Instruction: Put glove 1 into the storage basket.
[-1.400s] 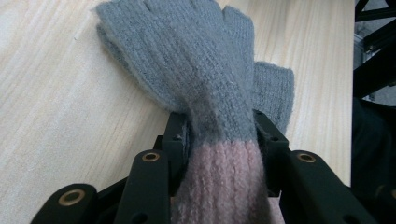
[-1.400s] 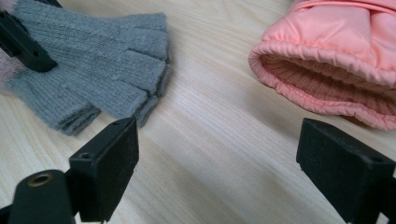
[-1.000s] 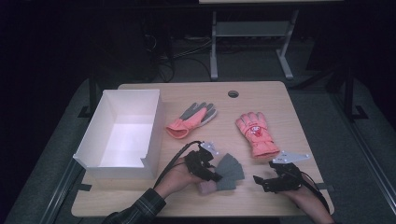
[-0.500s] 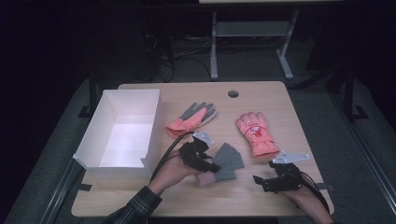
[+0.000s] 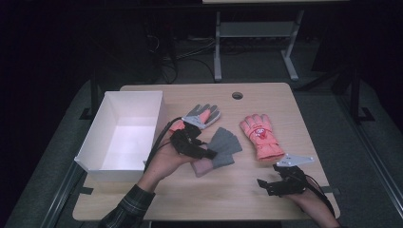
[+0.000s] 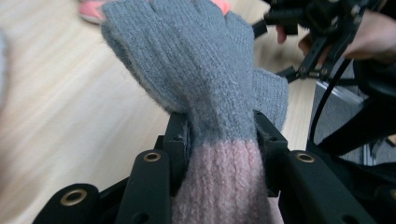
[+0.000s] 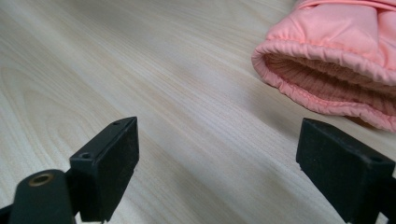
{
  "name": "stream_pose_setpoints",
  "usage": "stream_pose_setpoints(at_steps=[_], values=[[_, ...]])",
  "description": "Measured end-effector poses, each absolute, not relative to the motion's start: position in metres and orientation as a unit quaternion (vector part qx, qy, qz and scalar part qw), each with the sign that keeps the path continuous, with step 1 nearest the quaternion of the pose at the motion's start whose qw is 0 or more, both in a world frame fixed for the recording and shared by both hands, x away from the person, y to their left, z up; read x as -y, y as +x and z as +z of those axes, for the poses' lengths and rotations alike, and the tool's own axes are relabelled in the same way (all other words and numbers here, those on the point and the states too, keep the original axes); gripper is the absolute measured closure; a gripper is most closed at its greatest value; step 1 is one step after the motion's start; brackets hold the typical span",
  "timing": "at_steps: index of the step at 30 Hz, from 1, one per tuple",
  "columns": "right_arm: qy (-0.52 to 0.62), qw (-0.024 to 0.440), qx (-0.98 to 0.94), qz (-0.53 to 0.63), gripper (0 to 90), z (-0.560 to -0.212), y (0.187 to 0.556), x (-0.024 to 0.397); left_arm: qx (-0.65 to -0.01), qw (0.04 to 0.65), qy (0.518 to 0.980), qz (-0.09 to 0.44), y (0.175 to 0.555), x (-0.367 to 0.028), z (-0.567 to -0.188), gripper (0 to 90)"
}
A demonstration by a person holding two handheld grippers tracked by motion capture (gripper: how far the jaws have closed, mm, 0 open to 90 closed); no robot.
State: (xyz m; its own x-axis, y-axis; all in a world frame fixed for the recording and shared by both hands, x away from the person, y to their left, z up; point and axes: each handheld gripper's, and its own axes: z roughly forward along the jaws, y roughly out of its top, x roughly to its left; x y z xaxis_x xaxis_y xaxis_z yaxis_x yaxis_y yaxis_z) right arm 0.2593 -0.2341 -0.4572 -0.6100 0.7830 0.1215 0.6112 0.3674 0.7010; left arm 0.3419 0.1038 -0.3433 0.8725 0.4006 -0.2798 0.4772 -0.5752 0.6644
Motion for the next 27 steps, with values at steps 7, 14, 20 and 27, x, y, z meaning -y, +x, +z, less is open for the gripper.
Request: stream_pose_setpoints(at_steps=[7,14,20,27], values=[[0.431,0.115,-0.817,0.366,13.0,-0.458,0.260,0.236,-0.269,0.411,0.870,-0.030,0.352,-0.133,-0.324,64.3],[0.431,0.115,-0.816,0.367,13.2,-0.458,0.260,0.237,-0.298,0.430,0.852,-0.009,0.358,-0.166,-0.310,64.3],[0.434,0.113,-0.815,0.368,13.2,-0.458,0.260,0.238,-0.331,0.438,0.835,0.013,0.363,-0.194,-0.305,64.3],[0.431,0.115,-0.816,0.369,13.2,-0.457,0.259,0.237,-0.365,0.448,0.815,0.039,0.365,-0.226,-0.299,64.3]])
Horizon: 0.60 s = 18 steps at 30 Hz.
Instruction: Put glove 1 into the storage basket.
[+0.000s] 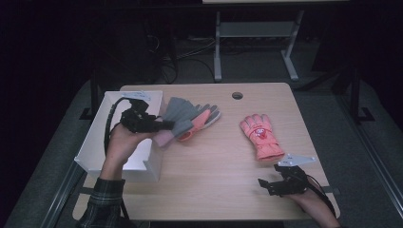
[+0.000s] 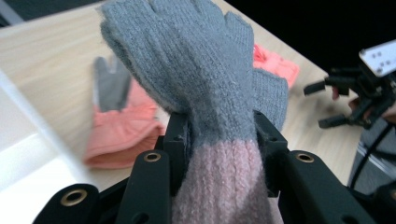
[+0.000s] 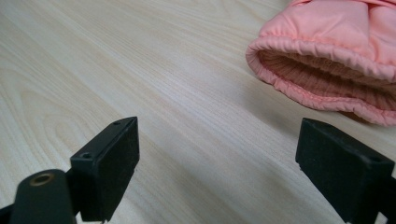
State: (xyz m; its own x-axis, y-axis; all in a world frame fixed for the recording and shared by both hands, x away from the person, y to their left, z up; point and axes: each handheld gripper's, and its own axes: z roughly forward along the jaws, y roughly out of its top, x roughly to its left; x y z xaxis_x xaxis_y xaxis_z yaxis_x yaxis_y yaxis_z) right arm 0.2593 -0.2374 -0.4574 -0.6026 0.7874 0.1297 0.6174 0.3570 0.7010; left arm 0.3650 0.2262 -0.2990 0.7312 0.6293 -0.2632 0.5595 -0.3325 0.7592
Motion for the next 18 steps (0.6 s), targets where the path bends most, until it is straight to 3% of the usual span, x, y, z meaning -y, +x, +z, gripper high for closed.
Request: stream_pose_setpoints(at_steps=[18], values=[[0.431,0.112,-0.814,0.372,13.2,-0.456,0.258,0.236,-0.439,0.460,0.766,0.093,0.368,-0.299,-0.297,64.3]])
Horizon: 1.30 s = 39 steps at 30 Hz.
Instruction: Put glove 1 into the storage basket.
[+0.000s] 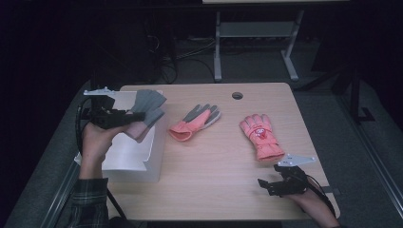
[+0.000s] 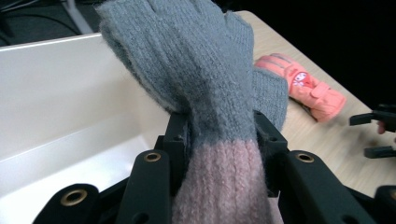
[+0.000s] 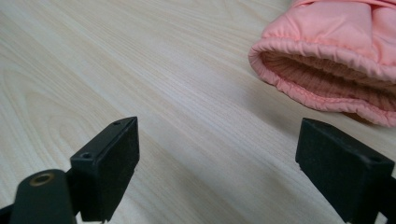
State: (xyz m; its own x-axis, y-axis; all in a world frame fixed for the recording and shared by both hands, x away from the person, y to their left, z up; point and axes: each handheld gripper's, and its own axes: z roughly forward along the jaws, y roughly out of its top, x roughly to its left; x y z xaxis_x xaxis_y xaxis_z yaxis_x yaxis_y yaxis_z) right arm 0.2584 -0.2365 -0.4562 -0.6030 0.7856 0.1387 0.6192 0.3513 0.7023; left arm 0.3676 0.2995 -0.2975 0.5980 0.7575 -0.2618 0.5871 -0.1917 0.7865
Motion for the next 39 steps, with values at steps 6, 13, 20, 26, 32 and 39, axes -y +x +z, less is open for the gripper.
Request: stream_pose_setpoints(at_steps=[6,13,20,26,32,39], values=[[0.423,0.111,-0.818,0.373,13.2,-0.456,0.262,0.231,-0.467,0.450,0.752,0.118,0.364,-0.323,-0.299,64.3],[0.425,0.107,-0.818,0.373,13.2,-0.456,0.262,0.229,-0.499,0.424,0.744,0.131,0.371,-0.338,-0.312,64.3],[0.419,0.107,-0.820,0.375,13.2,-0.456,0.263,0.228,-0.525,0.379,0.751,0.130,0.386,-0.339,-0.338,64.3],[0.418,0.105,-0.821,0.375,13.2,-0.456,0.263,0.228,-0.540,0.344,0.756,0.134,0.397,-0.339,-0.359,64.1],[0.418,0.104,-0.821,0.376,13.2,-0.456,0.263,0.228,-0.547,0.312,0.765,0.134,0.406,-0.335,-0.378,63.7],[0.418,0.105,-0.821,0.375,13.2,-0.456,0.263,0.228,-0.562,0.281,0.768,0.124,0.414,-0.335,-0.400,63.3]])
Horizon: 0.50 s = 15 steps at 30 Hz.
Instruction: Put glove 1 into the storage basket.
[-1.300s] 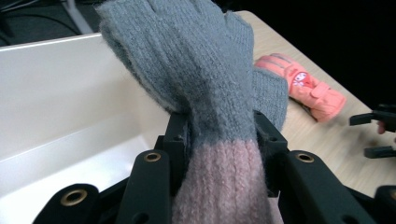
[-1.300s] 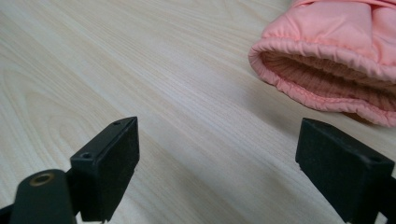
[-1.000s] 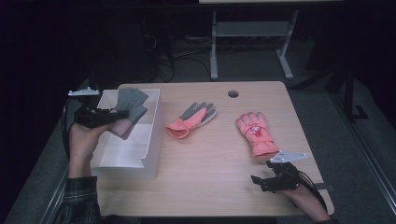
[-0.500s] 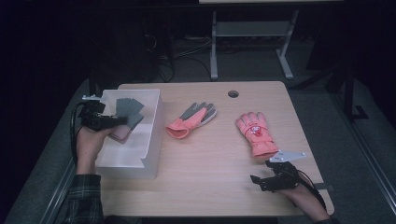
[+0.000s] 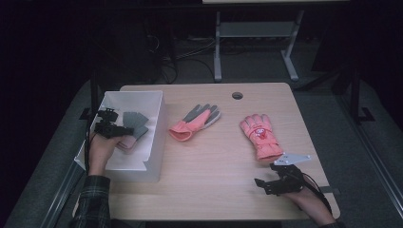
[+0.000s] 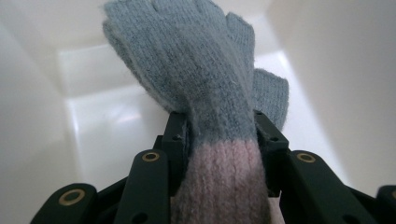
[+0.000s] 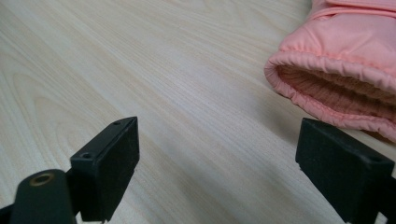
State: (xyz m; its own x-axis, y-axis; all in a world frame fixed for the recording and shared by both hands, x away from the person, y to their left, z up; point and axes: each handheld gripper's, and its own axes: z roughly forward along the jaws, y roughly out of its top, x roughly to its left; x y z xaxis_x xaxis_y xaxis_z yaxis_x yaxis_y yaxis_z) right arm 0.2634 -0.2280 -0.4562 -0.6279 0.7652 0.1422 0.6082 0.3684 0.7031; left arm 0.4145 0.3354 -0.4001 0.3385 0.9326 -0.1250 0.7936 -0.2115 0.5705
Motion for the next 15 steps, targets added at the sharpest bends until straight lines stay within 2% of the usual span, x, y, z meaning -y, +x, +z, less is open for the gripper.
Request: stream_pose_setpoints(at_steps=[9,11,13,14,15], values=[[0.417,0.105,-0.821,0.376,13.2,-0.456,0.263,0.228,-0.569,0.230,0.781,0.115,0.421,-0.331,-0.421,58.8],[0.420,0.104,-0.820,0.375,13.2,-0.456,0.263,0.229,-0.569,0.225,0.782,0.119,0.421,-0.329,-0.422,53.0],[0.420,0.105,-0.819,0.375,13.2,-0.455,0.263,0.229,-0.571,0.228,0.780,0.118,0.421,-0.328,-0.421,42.8],[0.420,0.106,-0.820,0.375,13.2,-0.455,0.263,0.229,-0.571,0.229,0.780,0.117,0.421,-0.327,-0.421,42.8],[0.421,0.105,-0.820,0.375,13.2,-0.455,0.263,0.229,-0.568,0.226,0.782,0.121,0.420,-0.326,-0.420,39.2]])
